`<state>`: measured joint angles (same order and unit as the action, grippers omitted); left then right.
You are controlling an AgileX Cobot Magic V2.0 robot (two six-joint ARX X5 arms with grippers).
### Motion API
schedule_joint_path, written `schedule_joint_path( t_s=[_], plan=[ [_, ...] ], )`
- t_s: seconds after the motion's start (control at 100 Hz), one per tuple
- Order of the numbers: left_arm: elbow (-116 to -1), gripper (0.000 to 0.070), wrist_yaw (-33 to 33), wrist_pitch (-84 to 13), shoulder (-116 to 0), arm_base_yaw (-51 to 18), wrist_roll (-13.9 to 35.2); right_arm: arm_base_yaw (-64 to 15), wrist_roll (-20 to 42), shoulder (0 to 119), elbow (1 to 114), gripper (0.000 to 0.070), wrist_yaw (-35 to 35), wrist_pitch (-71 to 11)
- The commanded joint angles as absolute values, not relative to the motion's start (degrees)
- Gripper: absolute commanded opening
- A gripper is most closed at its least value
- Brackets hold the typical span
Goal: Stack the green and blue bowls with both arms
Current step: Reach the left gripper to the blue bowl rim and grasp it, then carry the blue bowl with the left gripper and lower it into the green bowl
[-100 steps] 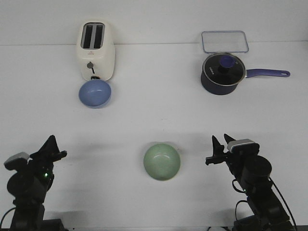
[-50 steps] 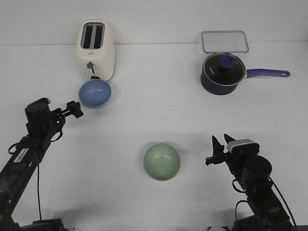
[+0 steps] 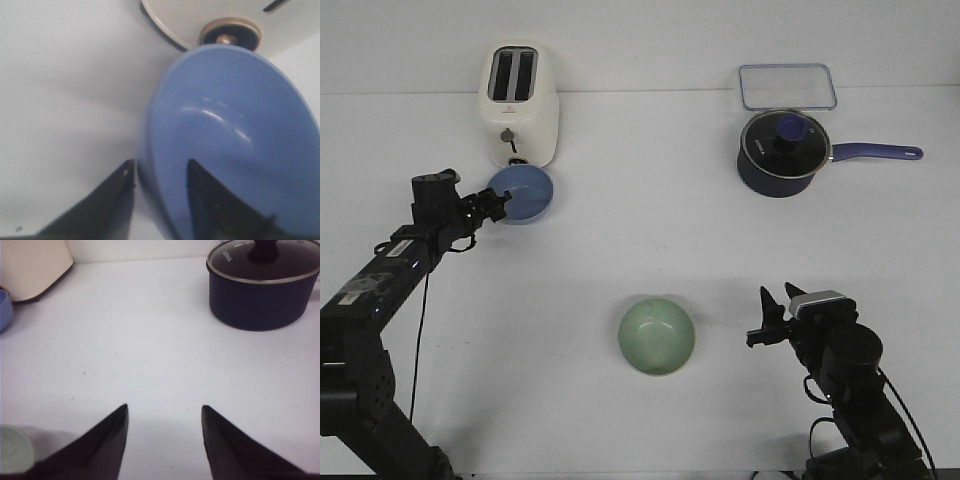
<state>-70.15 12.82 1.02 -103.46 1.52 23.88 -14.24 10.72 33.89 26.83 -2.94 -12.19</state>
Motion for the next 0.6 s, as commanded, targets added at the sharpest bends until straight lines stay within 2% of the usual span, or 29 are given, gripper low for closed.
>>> schedule_joint_path(
  t_s=[0.0,0.17,0.33,0.59],
  plan=[
    [-71.64,0.0014,13.23,1.52,-104.44,1.41,22.98,-14.41,10.22,34.22,26.94,0.0287,-2.90,-11.86],
    [-71.72,0.0014,15.70,-2.28,-102.24,1.43,22.57,-14.24,10.24,34.22,26.94,0.0287,-0.54,-11.88],
    [-71.72,0.0014,19.68,-9.52,-94.96,1.43,17.04,-13.28,10.26,34.17,26.94,0.0287,0.21,-12.45],
    [-70.78,0.0014,29.04,-20.80,-79.46,-1.74,12.01,-12.40,10.63,34.17,26.94,0.0287,-0.12,-14.59]
  ],
)
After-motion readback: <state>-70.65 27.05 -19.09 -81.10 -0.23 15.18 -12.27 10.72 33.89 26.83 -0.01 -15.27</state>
